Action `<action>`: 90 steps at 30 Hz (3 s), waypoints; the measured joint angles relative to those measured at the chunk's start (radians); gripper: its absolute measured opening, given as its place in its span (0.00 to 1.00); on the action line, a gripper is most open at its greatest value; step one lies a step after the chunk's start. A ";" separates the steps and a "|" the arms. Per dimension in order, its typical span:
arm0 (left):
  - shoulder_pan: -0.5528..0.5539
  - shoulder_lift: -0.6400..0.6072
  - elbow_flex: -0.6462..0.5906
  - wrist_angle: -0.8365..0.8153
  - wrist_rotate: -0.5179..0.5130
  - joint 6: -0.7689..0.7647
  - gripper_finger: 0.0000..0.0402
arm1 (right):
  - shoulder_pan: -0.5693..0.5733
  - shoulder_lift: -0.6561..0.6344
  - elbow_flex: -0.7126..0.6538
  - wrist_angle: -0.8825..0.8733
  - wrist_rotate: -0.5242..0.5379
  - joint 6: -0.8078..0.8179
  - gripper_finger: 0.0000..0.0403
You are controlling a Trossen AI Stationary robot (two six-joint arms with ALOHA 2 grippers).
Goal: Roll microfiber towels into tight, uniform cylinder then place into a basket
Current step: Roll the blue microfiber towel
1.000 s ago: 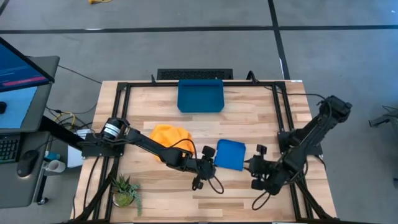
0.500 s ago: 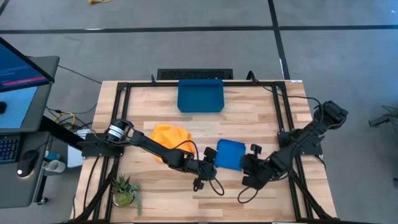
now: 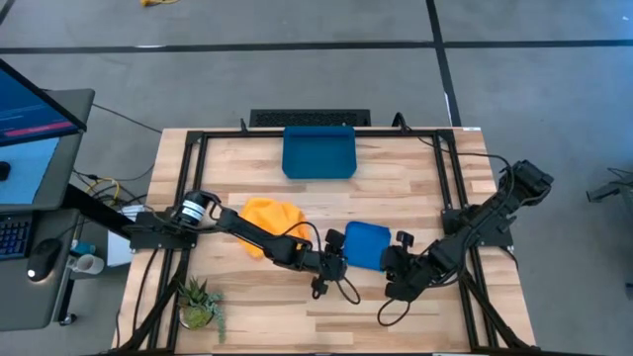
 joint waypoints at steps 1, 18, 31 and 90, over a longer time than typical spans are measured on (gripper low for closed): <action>0.002 0.008 0.002 0.012 0.000 0.001 0.34 | 0.001 0.003 0.000 0.004 0.000 0.000 0.44; 0.037 0.065 0.006 0.017 -0.020 -0.059 0.33 | 0.031 0.094 0.000 0.087 -0.023 0.000 0.49; 0.039 0.068 0.004 0.014 0.001 -0.076 0.03 | 0.018 0.218 0.058 0.040 -0.059 -0.079 0.48; 0.068 -0.022 0.016 -0.148 0.647 -0.524 0.05 | -0.119 0.233 0.127 0.316 -0.421 0.006 0.03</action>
